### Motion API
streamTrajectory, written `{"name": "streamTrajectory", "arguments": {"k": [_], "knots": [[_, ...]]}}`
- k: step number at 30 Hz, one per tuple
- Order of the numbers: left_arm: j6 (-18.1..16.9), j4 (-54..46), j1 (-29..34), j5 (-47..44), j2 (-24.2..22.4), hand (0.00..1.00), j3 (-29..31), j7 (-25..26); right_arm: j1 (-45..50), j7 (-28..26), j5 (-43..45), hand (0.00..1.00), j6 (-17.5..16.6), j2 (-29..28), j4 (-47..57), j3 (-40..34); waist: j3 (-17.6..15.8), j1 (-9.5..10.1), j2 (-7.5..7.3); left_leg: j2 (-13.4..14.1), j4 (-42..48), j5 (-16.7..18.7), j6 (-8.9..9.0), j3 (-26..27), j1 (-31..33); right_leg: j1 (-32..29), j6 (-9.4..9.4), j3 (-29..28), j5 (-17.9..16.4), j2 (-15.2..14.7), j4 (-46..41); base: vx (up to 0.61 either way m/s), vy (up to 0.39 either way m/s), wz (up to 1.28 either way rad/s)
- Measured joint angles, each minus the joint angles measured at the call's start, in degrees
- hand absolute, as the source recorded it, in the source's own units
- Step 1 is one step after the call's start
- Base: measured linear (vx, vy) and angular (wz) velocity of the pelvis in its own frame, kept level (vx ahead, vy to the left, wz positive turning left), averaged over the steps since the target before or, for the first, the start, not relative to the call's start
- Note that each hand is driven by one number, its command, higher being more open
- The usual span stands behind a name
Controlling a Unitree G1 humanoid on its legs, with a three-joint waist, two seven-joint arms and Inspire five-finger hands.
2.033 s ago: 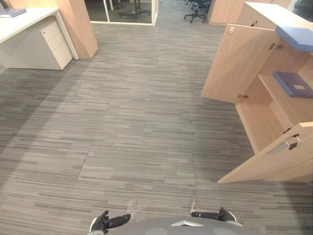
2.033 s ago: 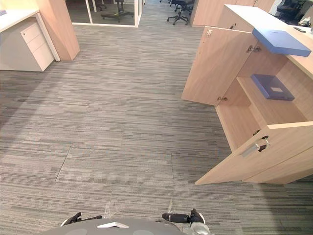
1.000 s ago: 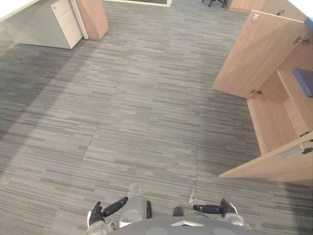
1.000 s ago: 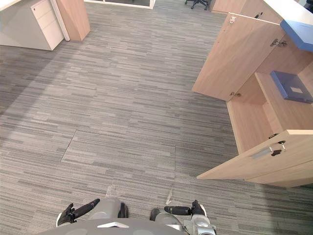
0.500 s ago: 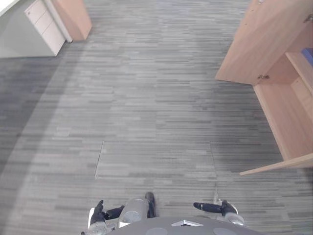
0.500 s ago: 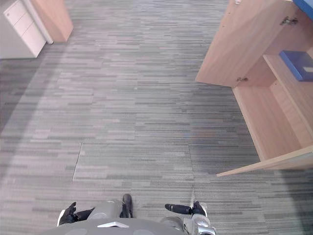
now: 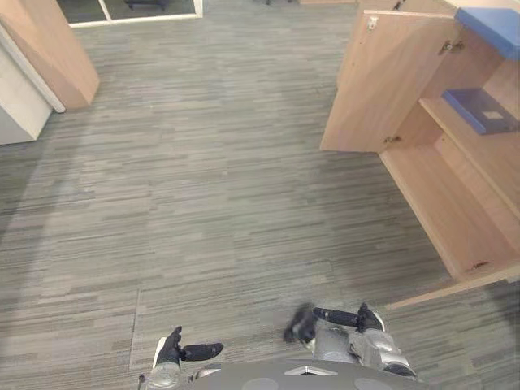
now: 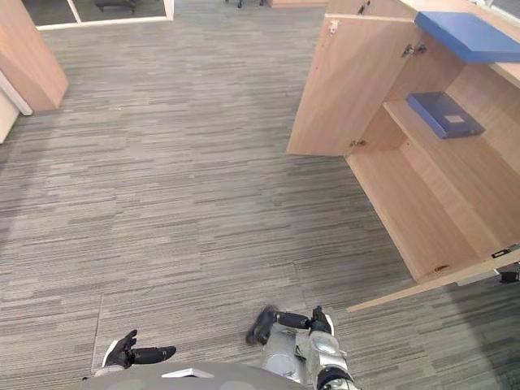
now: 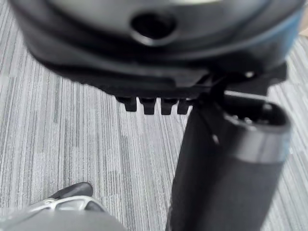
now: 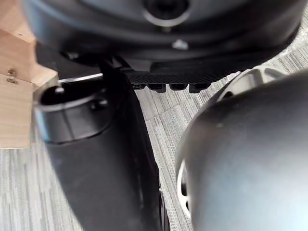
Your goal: Walk over to the cabinet, pick up the folder, carry it to the office cabinet, place the folder inside the office cabinet, then close the office cabinet door
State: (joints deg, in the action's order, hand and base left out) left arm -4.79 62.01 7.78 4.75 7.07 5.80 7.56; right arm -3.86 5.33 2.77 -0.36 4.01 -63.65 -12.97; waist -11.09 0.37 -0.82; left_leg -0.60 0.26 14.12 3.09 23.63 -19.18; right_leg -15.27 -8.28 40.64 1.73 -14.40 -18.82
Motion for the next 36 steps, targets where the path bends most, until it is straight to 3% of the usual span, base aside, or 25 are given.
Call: {"name": "streamTrajectory", "arguments": {"k": [1, 2, 3, 4, 5, 7, 8, 10, 11, 13, 15, 18, 20, 21, 23, 25, 26, 27, 30, 31, 32, 33, 34, 36], "knots": [[0.2, 1.1, 0.0, 0.0, -1.0, 1.0, 1.0, 0.0, -0.4, 0.1, 0.0, 1.0, -0.1, 0.9, 0.0, 0.0, 0.4, -0.25, 1.75, 1.8, 0.1, 0.2, 0.21, 0.7, 0.2, 0.0, 1.12, 0.1, -0.7, 1.8, 0.4, 0.34, -0.294, -0.61], [0.2, 1.5, 0.1, 0.3, -2.1, 1.0, 1.8, -0.1, -0.3, 0.2, 0.0, 1.0, -0.5, 1.3, 0.0, -0.6, 0.5, -0.88, 3.28, 3.6, 0.6, 2.1, 0.14, 0.9, 0.5, -0.2, 1.17, 0.7, -2.7, 4.4, 1.0, 0.26, -0.233, -0.44], [0.2, 1.6, -0.1, 0.4, -2.4, 1.0, 2.0, -0.1, -0.2, 0.1, 0.3, 1.0, -0.4, 1.2, 0.0, -1.6, 0.6, -0.84, 4.01, 4.5, 0.7, 2.9, 0.03, 1.2, 0.4, -0.3, 0.83, 1.4, -3.9, 5.2, 0.4, 0.26, -0.248, -0.34], [0.2, 1.6, -0.6, 0.4, -2.7, 1.0, 2.4, -0.2, -0.1, 0.1, 1.0, 1.0, -0.4, 1.1, -0.1, -3.5, 0.9, -0.95, 4.5, 6.5, 1.3, 4.9, -0.59, 1.0, 0.5, -0.5, 1.58, 3.5, -7.8, 5.6, -2.5, 0.37, -0.291, -0.3], [0.2, 1.6, -0.5, 0.4, -3.3, 1.0, 3.5, -0.5, 0.2, 0.2, 1.5, 1.0, -0.4, 0.8, -0.1, -4.4, 1.7, -0.98, 4.66, 8.9, 3.3, 6.9, -0.21, 0.7, 0.3, -0.4, 0.83, 5.7, -12.7, 4.3, -8.8, 0.38, -0.289, -0.22], [0.6, 1.9, -1.1, 0.0, -3.0, 1.0, 4.7, -0.3, 0.9, 0.2, 2.2, 1.0, -0.4, 0.2, -0.4, -4.9, 2.2, -0.78, 4.53, 12.1, 10.4, 8.0, 0.99, -0.6, 1.2, 1.1, 0.89, 5.9, -15.2, 7.3, -8.8, 0.33, -0.242, -0.16], [0.8, 1.6, -1.2, -0.2, -2.8, 1.0, 5.3, -0.5, 1.3, 0.1, 2.2, 1.0, -0.4, 0.0, -1.1, -5.0, 2.4, -0.5, 4.22, 14.6, 18.2, 7.5, 1.1, -1.8, 3.9, 2.9, 0.79, 5.7, -15.2, 9.7, -6.2, 0.28, -0.252, -0.23], [1.0, 1.1, -1.3, -1.0, -3.4, 1.0, 7.4, -0.6, 2.2, 0.1, 2.3, 1.0, -0.4, -0.6, -1.4, -5.0, 2.5, -0.42, 4.96, 20.8, 44.0, 3.4, 1.31, -5.0, 12.5, 8.9, 0.83, 3.9, -14.5, 15.4, 0.8, 0.26, -0.213, -0.44], [1.1, 0.9, -1.2, -1.7, -3.7, 1.0, 8.2, -0.6, 2.4, 0.1, 2.3, 1.0, -0.4, -0.4, -1.7, -4.9, 2.6, -0.27, 5.23, 21.7, 49.6, 3.1, 1.05, -5.3, 14.5, 10.2, 0.94, 2.9, -14.4, 16.4, 2.0, 0.27, -0.142, -0.61], [1.0, -0.3, -1.1, -3.6, -3.9, 1.0, 9.0, -0.4, 2.5, 0.3, 2.7, 1.0, -0.3, -0.2, -2.4, -5.0, 2.4, -0.18, 5.04, 22.0, 60.4, 3.1, 1.17, -5.7, 20.0, 15.1, 1.58, -0.3, -14.0, 18.1, 5.7, 0.26, -0.084, -0.64], [0.8, -1.6, -1.1, -4.8, -4.0, 1.0, 9.7, 0.1, 1.8, 0.2, 2.6, 1.0, -0.3, -0.1, -3.9, -4.4, 2.0, 0.25, 4.37, 20.6, 61.4, 3.5, 0.75, -6.1, 24.7, 18.6, 2.56, -3.6, -13.4, 18.7, 8.9, 0.18, -0.024, -0.78], [-0.5, -3.7, -1.1, -6.7, -4.9, 1.0, 9.9, 0.2, 0.9, 0.3, 2.4, 1.0, 0.1, 0.7, -6.3, -3.2, 1.6, 2.54, 4.13, 17.5, 50.5, 4.4, 0.74, -10.5, 31.9, 22.9, 4.21, -10.0, -11.7, 18.7, 12.6, 0.17, 0.069, -1.11], [-1.2, -4.2, -1.1, -7.0, -5.0, 1.0, 10.0, 0.4, 0.7, 0.3, 2.4, 1.0, 0.1, 0.7, -6.3, -2.3, 1.2, 2.7, 4.1, 15.0, 36.3, 3.6, 1.7, -17.4, 33.4, 25.0, 5.06, -14.2, -11.2, 18.5, 14.3, 0.2, 0.198, -1.12], [-1.5, -4.1, -1.3, -7.2, -5.3, 1.0, 11.0, 0.6, 0.5, 0.3, 2.4, 1.0, -0.1, 0.6, -6.0, -2.0, 1.0, 2.71, 4.06, 13.4, 24.1, 1.3, 2.6, -25.7, 33.6, 25.7, 6.09, -17.5, -11.3, 18.1, 15.2, 0.19, 0.277, -1.23], [-1.5, -4.0, -1.2, -9.1, -5.4, 1.0, 11.7, 0.9, 0.7, 0.4, 2.4, 1.0, -0.3, 0.2, -5.9, -1.9, 0.6, 2.88, 3.4, 12.0, 15.4, -3.4, 3.95, -32.4, 32.3, 26.5, 8.32, -21.6, -12.0, 16.8, 15.2, 0.25, 0.361, -1.26], [-1.3, -2.9, -1.2, -10.0, -5.5, 1.0, 12.2, 1.9, 1.0, 0.9, 2.6, 1.0, -0.4, 0.2, -5.8, -1.7, 0.5, 2.81, 3.55, 10.7, 15.4, -10.0, 5.52, -33.3, 30.8, 27.8, 11.1, -25.8, -12.1, 14.7, 15.1, 0.36, 0.416, -1.03], [-1.2, -2.8, -1.3, -11.0, -5.5, 1.0, 12.8, 1.9, 1.0, 1.0, 2.6, 1.0, -0.4, -0.1, -5.6, -1.9, 0.3, 2.74, 3.01, 9.7, 16.7, -11.7, 6.33, -32.2, 30.2, 28.5, 12.71, -27.1, -12.4, 13.0, 15.0, 0.44, 0.477, -0.76], [-1.2, -2.4, -1.7, -11.1, -4.7, 1.0, 13.0, 2.3, 1.6, 1.0, 2.6, 1.0, -0.5, -0.9, -5.3, -2.6, 0.1, 2.62, 1.32, 7.6, 18.7, -10.0, 4.2, -29.6, 29.9, 28.0, 14.66, -27.8, -12.1, 9.9, 13.6, 0.35, 0.401, -0.63], [-1.1, -1.1, -1.5, -11.2, -4.9, 1.0, 13.2, 2.5, 1.7, 0.1, 2.1, 1.0, -0.5, -0.8, -4.8, -4.4, 0.3, 3.89, 1.14, 5.1, 18.4, -6.8, 0.36, -22.5, 26.7, 22.2, 16.05, -28.2, -11.8, 3.5, 2.3, 0.27, 0.403, -0.9], [-1.0, -0.8, -0.7, -11.2, -5.0, 1.0, 13.2, 2.7, 1.8, -0.1, 2.1, 1.0, -0.4, -0.7, -4.5, -5.3, 0.3, 4.27, 1.1, 4.0, 15.7, -6.6, -1.19, -18.8, 23.4, 19.4, 13.51, -24.3, -12.0, -0.4, -5.3, 0.14, 0.301, -0.97], [-0.9, -0.6, -0.4, -11.2, -4.9, 1.0, 13.2, 2.8, 2.0, 0.2, 1.6, 1.0, -0.5, -0.7, -4.0, -5.4, 0.3, 4.13, 1.1, 3.1, 14.2, -6.6, -1.65, -17.9, 21.7, 18.3, 10.5, -20.2, -12.2, -2.9, -9.7, 0.17, 0.364, -0.75], [-0.5, -0.7, -0.3, -11.2, -4.5, 1.0, 13.2, 3.0, 3.5, 0.3, 1.7, 1.0, -0.9, -0.1, -3.5, -6.4, 0.5, 3.18, 1.29, 1.8, 11.5, -6.8, -2.59, -17.0, 19.1, 17.9, 6.21, -11.3, -12.5, -7.4, -16.7, 0.18, 0.309, -0.37], [-0.4, -0.7, 0.1, -11.1, -3.9, 1.0, 13.2, 3.3, 4.0, 0.3, 1.7, 1.0, -1.2, 0.2, -3.5, -7.4, 0.9, 2.53, 0.88, 1.1, 9.4, -7.2, -3.33, -16.1, 16.8, 18.0, 5.76, -3.8, -12.8, -10.1, -20.8, 0.23, 0.301, -0.32], [-0.3, -0.7, -0.2, -11.1, -3.4, 1.0, 13.2, 3.4, 4.2, 0.2, 2.1, 1.0, -1.2, 0.2, -3.6, -8.1, 1.0, 2.5, 0.86, 1.2, 7.2, -7.5, -3.76, -14.4, 14.4, 17.8, 6.46, 0.9, -13.1, -10.2, -22.1, 0.19, 0.151, -0.5]]}}
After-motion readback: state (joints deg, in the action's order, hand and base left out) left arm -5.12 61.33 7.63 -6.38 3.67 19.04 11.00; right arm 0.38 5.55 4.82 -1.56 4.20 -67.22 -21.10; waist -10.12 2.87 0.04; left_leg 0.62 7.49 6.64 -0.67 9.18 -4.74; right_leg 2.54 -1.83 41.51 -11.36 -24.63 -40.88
